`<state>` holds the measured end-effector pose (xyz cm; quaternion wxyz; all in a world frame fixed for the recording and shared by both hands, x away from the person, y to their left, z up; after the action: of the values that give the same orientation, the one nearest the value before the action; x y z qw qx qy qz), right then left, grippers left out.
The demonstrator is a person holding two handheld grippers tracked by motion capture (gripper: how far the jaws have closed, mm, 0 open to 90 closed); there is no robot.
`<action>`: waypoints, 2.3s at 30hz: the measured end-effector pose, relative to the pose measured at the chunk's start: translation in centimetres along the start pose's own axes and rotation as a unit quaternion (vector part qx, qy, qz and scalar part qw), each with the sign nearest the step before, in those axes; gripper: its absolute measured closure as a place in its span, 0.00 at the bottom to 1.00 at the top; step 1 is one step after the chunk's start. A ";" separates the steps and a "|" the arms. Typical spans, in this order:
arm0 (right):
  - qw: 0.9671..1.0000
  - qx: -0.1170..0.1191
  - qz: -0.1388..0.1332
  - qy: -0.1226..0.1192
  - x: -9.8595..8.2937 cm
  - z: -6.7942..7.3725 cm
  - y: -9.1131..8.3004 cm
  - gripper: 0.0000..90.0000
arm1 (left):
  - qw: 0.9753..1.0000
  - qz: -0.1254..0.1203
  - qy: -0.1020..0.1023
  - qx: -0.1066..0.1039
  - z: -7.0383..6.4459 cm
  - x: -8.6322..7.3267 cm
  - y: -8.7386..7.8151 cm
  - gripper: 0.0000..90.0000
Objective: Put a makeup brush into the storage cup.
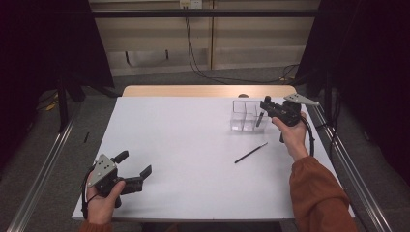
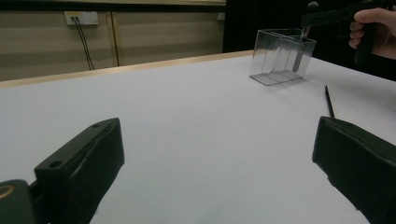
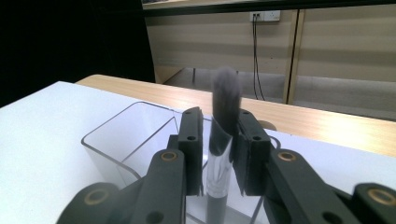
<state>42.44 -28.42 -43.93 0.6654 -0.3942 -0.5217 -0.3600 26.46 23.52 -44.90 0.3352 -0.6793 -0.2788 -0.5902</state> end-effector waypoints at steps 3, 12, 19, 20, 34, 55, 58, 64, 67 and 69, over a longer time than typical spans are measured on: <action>1.000 -0.008 0.002 -0.003 0.0 -0.1 -0.1 0.70 | 1.000 0.000 0.000 0.000 0.0 0.0 0.0 0.02; 0.999 -0.041 0.003 0.009 0.0 -0.6 -0.4 0.16 | 1.000 0.000 0.000 -0.001 0.0 0.0 0.0 0.02; 0.999 -0.044 -0.004 0.008 0.1 -0.7 -0.8 0.06 | 1.000 0.000 0.001 -0.002 0.0 0.0 0.0 0.02; 0.999 -0.044 -0.005 0.008 0.2 -0.7 -0.8 0.05 | 1.000 0.000 0.002 -0.002 0.0 0.0 0.0 0.02; 0.999 -0.028 -0.020 0.014 0.4 -0.3 -2.5 0.00 | 1.000 0.000 -0.003 0.000 0.0 0.0 0.0 0.02; 1.000 -0.022 -0.016 -0.004 -0.3 1.3 -6.2 0.00 | 1.000 0.001 -0.001 0.002 0.1 0.0 -0.1 0.02; 1.000 -0.024 -0.016 -0.012 -0.2 1.7 -6.9 0.00 | 1.000 0.001 -0.002 0.003 0.2 0.0 -0.1 0.02; 1.000 -0.012 -0.018 -0.010 -0.3 2.2 -8.1 0.00 | 1.000 0.001 0.000 0.002 0.1 0.0 -0.1 0.02; 1.000 -0.004 -0.016 -0.002 -0.6 2.4 -8.7 0.00 | 1.000 0.000 -0.002 0.005 0.2 0.0 -0.1 0.02; 1.000 -0.004 -0.018 0.004 -0.7 2.5 -9.1 0.00 | 1.000 0.000 -0.002 0.005 0.2 0.0 -0.1 0.02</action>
<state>33.14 -30.06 -42.89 0.6589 -0.3860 -0.5249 -0.3760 26.49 23.74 -44.94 0.3376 -0.6788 -0.2822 -0.5878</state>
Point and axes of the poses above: each handheld gripper's, and its own axes: y roughly forward along the jaws, x roughly out of its top, z roughly to its left, the point moved 2 cm from there along y, roughly forward along the jaws, and after that the axes turned 8 degrees about -z, right-handed, at the moved point
